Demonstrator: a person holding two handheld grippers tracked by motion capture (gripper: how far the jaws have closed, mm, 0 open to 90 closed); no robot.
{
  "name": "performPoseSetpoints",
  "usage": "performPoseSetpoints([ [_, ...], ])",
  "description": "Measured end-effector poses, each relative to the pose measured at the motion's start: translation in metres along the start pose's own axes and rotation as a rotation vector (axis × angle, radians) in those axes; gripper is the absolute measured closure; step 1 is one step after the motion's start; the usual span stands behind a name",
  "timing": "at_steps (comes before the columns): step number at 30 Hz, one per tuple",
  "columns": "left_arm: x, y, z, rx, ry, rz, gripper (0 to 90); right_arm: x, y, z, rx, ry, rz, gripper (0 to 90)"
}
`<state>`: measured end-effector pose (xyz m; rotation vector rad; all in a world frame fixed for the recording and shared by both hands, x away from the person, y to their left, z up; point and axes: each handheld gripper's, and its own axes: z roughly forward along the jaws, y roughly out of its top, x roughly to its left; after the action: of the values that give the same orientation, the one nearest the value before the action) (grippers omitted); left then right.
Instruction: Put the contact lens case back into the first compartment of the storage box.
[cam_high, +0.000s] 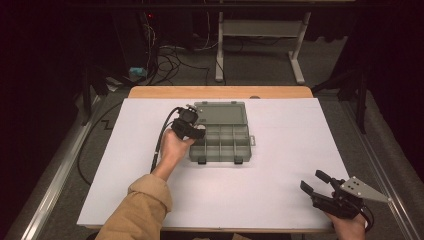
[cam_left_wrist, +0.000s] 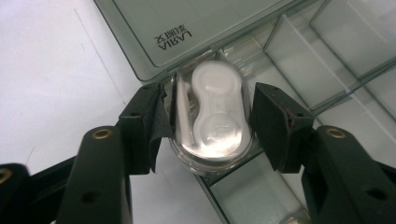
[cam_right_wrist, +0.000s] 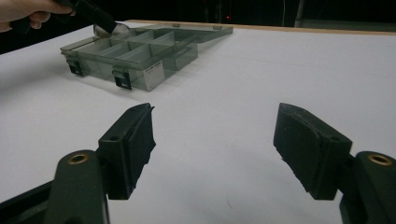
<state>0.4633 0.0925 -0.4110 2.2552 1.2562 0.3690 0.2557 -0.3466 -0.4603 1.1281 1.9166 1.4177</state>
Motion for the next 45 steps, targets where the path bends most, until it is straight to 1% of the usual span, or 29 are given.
performPoseSetpoints([
  [3,0.001,-0.001,-0.001,0.004,0.002,-0.001,45.7,0.000,0.000,0.000,0.002,0.002,0.005,29.0],
  [8,0.002,-0.004,-0.003,0.002,-0.004,0.012,60.0,0.000,0.000,0.000,-0.002,0.001,0.003,29.0],
  [11,0.002,-0.005,-0.003,0.011,-0.015,0.019,66.5,0.000,0.000,0.000,0.000,0.000,0.001,29.0],
  [13,0.002,-0.005,-0.001,0.025,-0.013,0.025,68.2,0.000,0.000,0.000,0.000,-0.001,0.000,29.0],
  [19,0.003,-0.005,0.002,0.007,-0.012,0.038,71.9,0.000,0.000,0.001,-0.001,0.000,-0.001,29.1],
  [21,0.002,-0.005,0.004,-0.007,-0.002,0.042,71.8,0.001,0.000,0.002,0.011,0.003,-0.006,29.1],
  [22,0.002,-0.005,0.005,-0.010,0.000,0.043,71.8,0.001,0.001,0.003,0.007,0.004,-0.006,29.1],
  [24,0.003,-0.005,0.005,-0.014,-0.011,0.029,71.9,0.002,0.001,0.003,0.008,0.006,-0.008,29.2],
  [26,0.004,-0.006,0.003,-0.029,-0.036,0.016,69.1,0.002,0.001,0.003,0.007,0.008,-0.007,29.3],
  [29,0.001,-0.006,-0.003,-0.061,-0.040,0.020,63.7,0.002,0.001,0.002,0.008,0.008,-0.005,29.5],
  [32,0.002,-0.009,-0.009,-0.087,-0.049,0.014,59.8,0.001,0.000,0.002,0.000,0.003,-0.002,29.6],
  [34,0.003,-0.013,-0.012,-0.102,-0.061,0.001,56.5,0.002,0.000,0.001,-0.001,0.000,-0.004,30.0],
  [35,0.003,-0.015,-0.014,-0.105,-0.060,0.000,54.6,0.002,0.001,0.000,-0.003,0.000,-0.003,30.1],
  [37,0.006,-0.020,-0.019,-0.130,-0.063,-0.010,52.7,0.002,0.001,0.000,-0.006,0.001,-0.007,30.2],
  [40,0.012,-0.028,-0.027,-0.158,-0.088,-0.042,49.7,0.002,0.001,0.002,-0.001,0.002,-0.012,30.2],
  [41,0.013,-0.031,-0.028,-0.161,-0.090,-0.044,49.3,0.003,0.001,0.002,0.000,0.002,-0.012,30.2],
  [43,0.013,-0.036,-0.031,-0.171,-0.076,-0.039,48.8,0.003,0.001,0.001,-0.001,0.000,-0.011,30.2],
  [45,0.015,-0.041,-0.033,-0.181,-0.090,-0.046,48.4,0.002,0.000,0.001,-0.004,-0.003,-0.008,30.2],
])
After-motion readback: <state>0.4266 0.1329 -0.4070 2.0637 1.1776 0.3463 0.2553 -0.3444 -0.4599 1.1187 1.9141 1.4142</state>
